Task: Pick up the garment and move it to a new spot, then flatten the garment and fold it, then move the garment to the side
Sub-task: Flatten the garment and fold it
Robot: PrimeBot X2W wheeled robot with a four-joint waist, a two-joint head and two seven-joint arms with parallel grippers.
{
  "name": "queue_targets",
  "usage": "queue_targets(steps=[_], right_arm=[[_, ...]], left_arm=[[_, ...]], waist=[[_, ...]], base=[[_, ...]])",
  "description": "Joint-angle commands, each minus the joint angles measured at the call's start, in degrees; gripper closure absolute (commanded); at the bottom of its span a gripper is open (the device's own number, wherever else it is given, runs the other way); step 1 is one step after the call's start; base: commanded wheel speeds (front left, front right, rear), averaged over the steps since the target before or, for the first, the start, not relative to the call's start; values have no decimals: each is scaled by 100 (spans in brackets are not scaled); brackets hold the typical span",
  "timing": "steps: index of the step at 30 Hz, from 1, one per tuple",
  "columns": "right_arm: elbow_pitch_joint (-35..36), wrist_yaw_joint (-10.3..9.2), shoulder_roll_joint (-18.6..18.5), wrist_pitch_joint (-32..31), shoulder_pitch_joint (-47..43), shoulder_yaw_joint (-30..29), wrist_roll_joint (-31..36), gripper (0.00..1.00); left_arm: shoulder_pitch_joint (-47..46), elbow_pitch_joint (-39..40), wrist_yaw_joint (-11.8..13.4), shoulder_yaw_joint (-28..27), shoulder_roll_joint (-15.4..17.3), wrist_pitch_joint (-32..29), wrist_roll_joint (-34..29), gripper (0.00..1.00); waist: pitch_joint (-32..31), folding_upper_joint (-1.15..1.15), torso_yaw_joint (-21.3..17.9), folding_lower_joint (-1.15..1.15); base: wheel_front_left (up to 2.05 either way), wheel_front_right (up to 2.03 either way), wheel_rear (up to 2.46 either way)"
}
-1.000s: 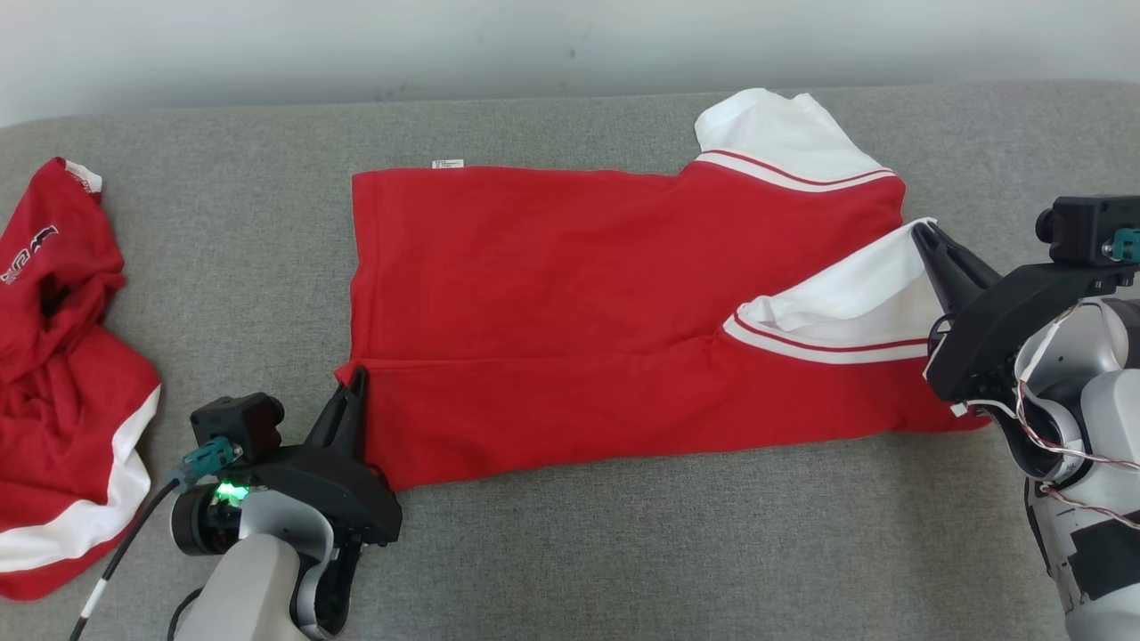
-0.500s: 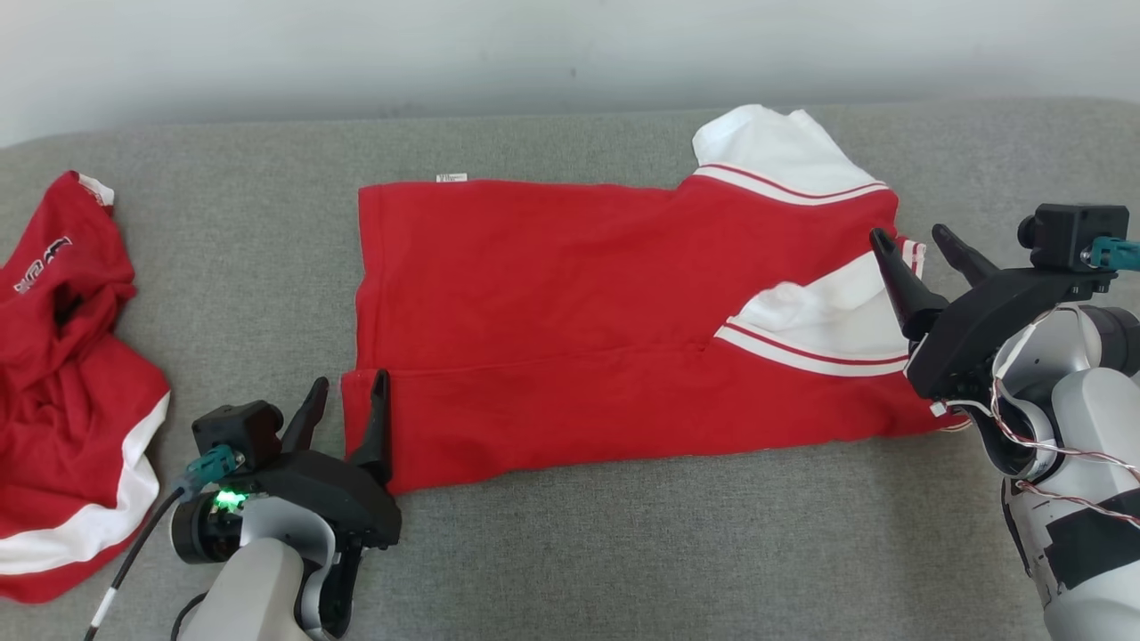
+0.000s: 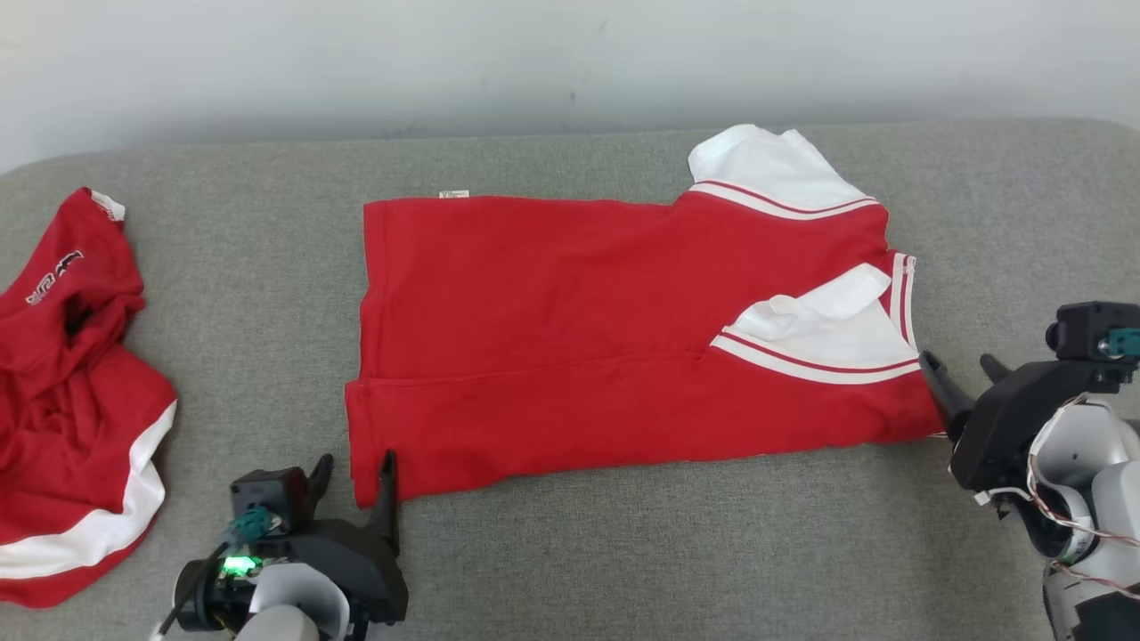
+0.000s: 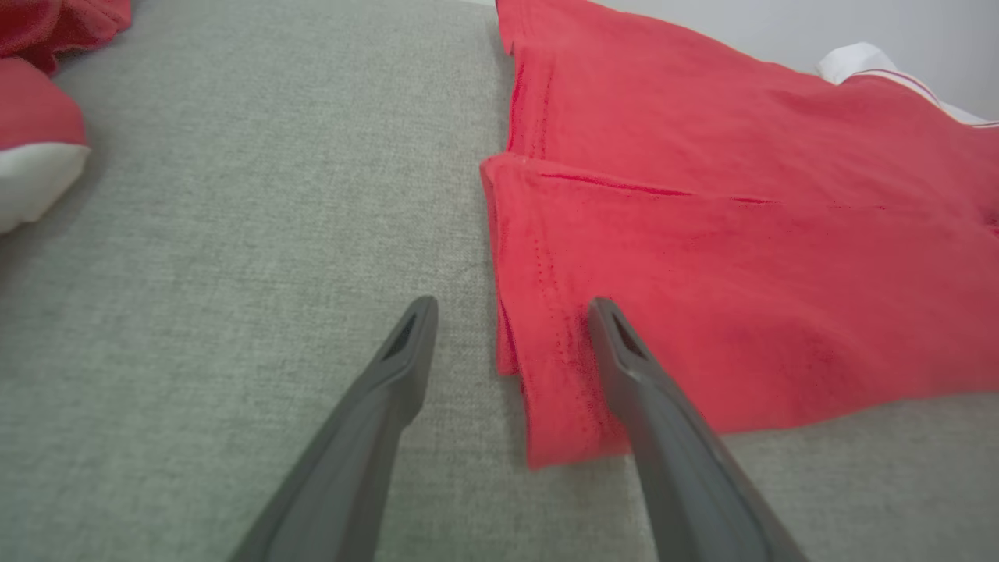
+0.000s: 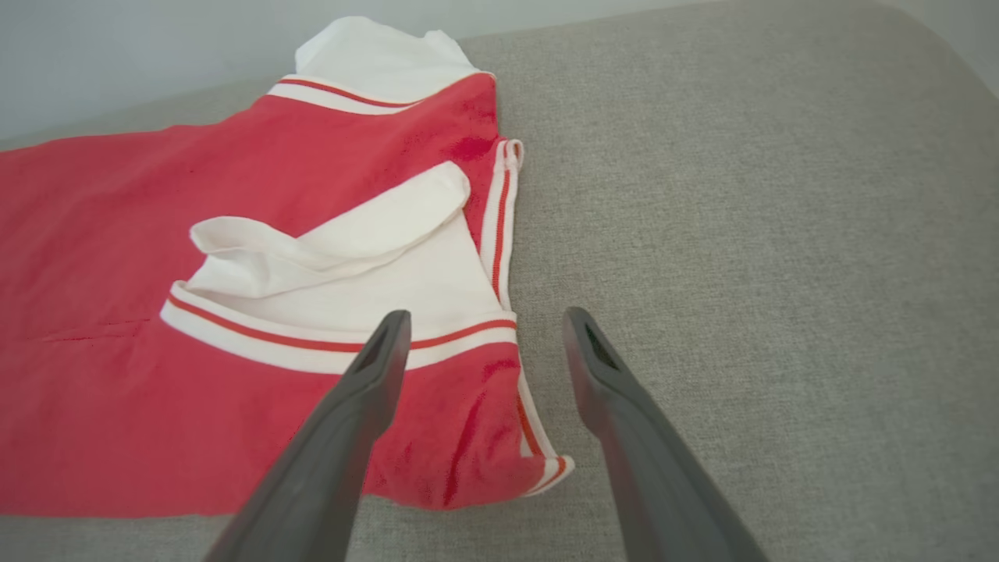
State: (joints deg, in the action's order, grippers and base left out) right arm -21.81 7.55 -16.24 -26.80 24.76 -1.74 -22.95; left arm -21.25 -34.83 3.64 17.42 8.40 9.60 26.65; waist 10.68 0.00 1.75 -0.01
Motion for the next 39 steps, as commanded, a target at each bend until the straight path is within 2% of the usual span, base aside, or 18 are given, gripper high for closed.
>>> queue_targets(steps=[1,7,14,19,20,21,22,30,35,39], right_arm=[[-47,-11,143,-112,-56,-121,182,0],[-148,-11,465,-410,-7,-289,899,0],[-446,-11,772,-646,85,-724,1568,0],[-551,-10,946,-787,34,-826,1705,0],[-566,-10,971,-840,5,-819,1733,42],[-556,-11,988,-855,-17,-808,1755,78],[-537,-11,1000,-851,-44,-795,1765,100],[-69,-11,991,-793,-433,-954,1448,100],[685,-11,1034,-942,-925,-1166,1084,100],[1559,-11,1101,-1232,-1626,-1315,936,100]], left_arm=[[-20,-34,98,74,26,-112,-144,0],[-108,-104,327,199,-39,-464,-186,0],[-173,-199,278,330,-100,-614,-171,0],[-201,-279,191,409,-143,-694,-125,0],[-179,-319,160,437,-152,-735,-112,35],[-153,-344,118,463,-161,-759,-89,88],[-121,-374,70,485,-184,-799,-53,100],[233,-336,-52,486,-162,-874,137,100],[507,65,-4,419,-19,-804,221,100],[986,652,125,408,159,-912,254,100]], waist=[[76,0,-32,1],[238,0,-67,1],[329,0,-17,1],[320,0,16,1],[310,0,16,1],[297,0,15,1],[282,0,13,1],[13,0,23,1],[-202,0,39,1],[-345,0,65,1]], base=[[0,0,0],[0,0,0],[0,0,0],[0,0,0],[0,0,0],[0,0,0],[0,0,0],[0,0,0],[0,0,0],[0,0,0]])
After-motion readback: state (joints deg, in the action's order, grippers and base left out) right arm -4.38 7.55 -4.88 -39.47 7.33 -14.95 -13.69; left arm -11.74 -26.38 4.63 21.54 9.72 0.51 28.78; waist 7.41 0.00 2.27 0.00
